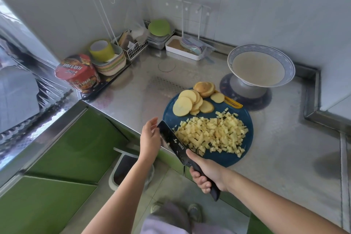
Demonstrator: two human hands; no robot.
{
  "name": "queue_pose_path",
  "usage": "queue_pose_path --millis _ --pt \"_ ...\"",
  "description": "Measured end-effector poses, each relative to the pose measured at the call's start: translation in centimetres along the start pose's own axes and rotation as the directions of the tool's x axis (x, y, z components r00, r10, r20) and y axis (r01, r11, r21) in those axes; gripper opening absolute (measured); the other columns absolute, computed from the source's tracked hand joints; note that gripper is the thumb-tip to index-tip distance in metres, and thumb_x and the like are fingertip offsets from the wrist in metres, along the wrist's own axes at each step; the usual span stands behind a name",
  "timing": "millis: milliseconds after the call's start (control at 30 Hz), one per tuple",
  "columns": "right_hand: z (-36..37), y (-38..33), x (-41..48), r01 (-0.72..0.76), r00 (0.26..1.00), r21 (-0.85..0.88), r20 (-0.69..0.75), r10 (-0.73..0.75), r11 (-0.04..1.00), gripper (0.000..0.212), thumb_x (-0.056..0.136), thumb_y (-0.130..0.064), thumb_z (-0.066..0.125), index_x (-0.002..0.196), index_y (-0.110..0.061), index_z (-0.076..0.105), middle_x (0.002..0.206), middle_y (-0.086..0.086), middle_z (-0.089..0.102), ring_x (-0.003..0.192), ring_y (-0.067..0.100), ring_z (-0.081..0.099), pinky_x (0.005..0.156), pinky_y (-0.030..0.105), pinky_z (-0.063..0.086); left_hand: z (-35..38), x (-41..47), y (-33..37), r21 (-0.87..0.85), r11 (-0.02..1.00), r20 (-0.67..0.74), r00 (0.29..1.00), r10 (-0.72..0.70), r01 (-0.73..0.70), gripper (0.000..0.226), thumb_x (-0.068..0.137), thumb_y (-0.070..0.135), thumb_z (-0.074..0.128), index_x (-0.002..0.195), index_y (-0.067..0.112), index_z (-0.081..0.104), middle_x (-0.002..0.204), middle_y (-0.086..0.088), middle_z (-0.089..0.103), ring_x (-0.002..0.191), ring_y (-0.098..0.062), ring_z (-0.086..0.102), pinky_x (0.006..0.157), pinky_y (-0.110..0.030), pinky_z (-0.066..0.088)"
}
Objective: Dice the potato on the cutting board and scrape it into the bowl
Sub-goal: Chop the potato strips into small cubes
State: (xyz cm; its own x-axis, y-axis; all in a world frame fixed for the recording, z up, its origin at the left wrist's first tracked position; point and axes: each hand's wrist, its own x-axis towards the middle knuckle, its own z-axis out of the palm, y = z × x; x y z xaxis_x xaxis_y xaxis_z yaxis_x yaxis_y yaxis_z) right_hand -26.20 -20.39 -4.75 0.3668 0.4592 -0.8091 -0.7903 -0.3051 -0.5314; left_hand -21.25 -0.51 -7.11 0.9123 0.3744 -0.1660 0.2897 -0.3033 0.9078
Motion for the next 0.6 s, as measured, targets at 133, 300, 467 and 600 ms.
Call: queue_pose_path --millis 133,300,467,600 --pt "-0.3 -0.4 0.3 0.005 0.998 0.005 -0.069 -0.004 1.0 0.068 0.077 -0.082 0.045 0.054 -0.019 0.036 0.047 -0.002 0.027 0.037 0.011 0.023 0.04 0.022 0.023 0.3 0.2 -0.7 0.024 0.999 0.049 0.998 0.03 -0.031 0.039 0.099 0.007 0.041 0.136 0.018 0.048 0.137 0.002 0.051 0.117 -0.007 0.05 0.098 -0.024 0.041" --pt "-1.3 -0.6 -0.4 0.034 0.99 0.005 -0.139 -0.033 0.999 0.067 0.079 -0.081 0.046 0.055 -0.019 0.039 0.049 -0.001 0.029 0.039 0.012 0.024 0.041 0.024 0.024 0.3 -0.1 0.1 0.066 0.996 0.098 0.993 0.06 -0.067 0.037 0.101 0.01 0.04 0.136 0.018 0.048 0.138 -0.001 0.049 0.116 -0.005 0.048 0.093 -0.021 0.042" --pt "-2.0 -0.7 -2.2 0.037 0.992 -0.006 -0.121 -0.038 0.999 0.068 0.079 -0.081 0.042 0.055 -0.018 0.038 0.049 0.0 0.028 0.038 0.013 0.024 0.041 0.024 0.024 0.9 -1.6 0.7 0.262 0.926 0.165 0.958 0.233 -0.27 0.05 0.1 0.034 0.041 0.148 0.025 0.031 0.156 0.002 0.025 0.144 -0.015 0.021 0.115 -0.033 0.025" --pt "-1.8 -2.0 -4.0 0.077 0.992 0.119 -0.108 -0.065 0.99 0.071 0.079 -0.083 0.038 0.055 -0.016 0.04 0.05 0.002 0.027 0.037 0.013 0.023 0.04 0.023 0.024 2.6 -3.3 1.4 0.381 0.699 0.371 0.793 0.483 -0.605 0.059 0.098 0.057 0.021 0.152 0.039 0.004 0.16 0.005 -0.014 0.146 -0.018 -0.017 0.118 -0.032 -0.014"
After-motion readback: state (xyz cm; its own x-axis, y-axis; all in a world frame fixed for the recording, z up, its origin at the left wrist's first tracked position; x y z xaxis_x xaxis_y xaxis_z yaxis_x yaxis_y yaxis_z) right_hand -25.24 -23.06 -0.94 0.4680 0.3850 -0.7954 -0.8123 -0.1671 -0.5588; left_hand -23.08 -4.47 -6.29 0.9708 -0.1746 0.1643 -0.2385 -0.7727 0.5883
